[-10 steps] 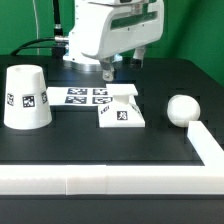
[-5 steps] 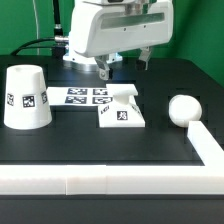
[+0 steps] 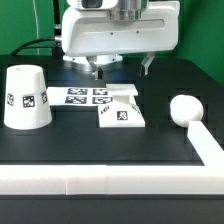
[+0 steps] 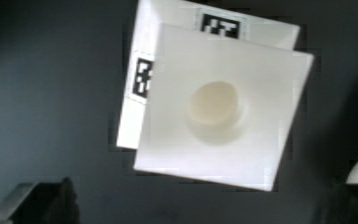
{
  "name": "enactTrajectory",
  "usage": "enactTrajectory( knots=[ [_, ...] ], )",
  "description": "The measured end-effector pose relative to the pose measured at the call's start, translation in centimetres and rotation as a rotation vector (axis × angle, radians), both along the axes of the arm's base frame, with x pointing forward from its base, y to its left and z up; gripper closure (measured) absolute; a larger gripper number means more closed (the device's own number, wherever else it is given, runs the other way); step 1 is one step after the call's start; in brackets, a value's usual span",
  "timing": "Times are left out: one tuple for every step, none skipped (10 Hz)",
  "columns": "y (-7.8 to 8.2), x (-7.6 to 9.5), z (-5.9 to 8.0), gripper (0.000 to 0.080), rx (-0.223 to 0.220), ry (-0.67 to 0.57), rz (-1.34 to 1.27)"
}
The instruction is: Assemble lamp
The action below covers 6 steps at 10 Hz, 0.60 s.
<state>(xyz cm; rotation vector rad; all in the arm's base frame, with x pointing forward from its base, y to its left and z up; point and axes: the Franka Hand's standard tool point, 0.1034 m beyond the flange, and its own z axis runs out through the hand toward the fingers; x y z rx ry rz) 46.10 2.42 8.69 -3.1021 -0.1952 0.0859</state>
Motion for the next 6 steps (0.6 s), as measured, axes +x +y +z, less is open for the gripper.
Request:
enactTrajectory(
  knots=[
    [0.0,-0.1,-0.2,0.01,-0.001,0.003,-0.076],
    [-0.1,-0.4,-0.7,0.01,-0.004,0.01,-0.111],
    [-0.2,-0.6,-1.1,0.01,-0.001,0.006,-0.071],
    [-0.1,-0.8,-1.3,0.01,-0.001,0.0,-0.067],
    [-0.1,-0.8,-1.5,0.01,0.0,-0.001,-0.058],
    [-0.1,-0.8,-1.8,0.01,0.001,-0.002,-0.057]
  ],
)
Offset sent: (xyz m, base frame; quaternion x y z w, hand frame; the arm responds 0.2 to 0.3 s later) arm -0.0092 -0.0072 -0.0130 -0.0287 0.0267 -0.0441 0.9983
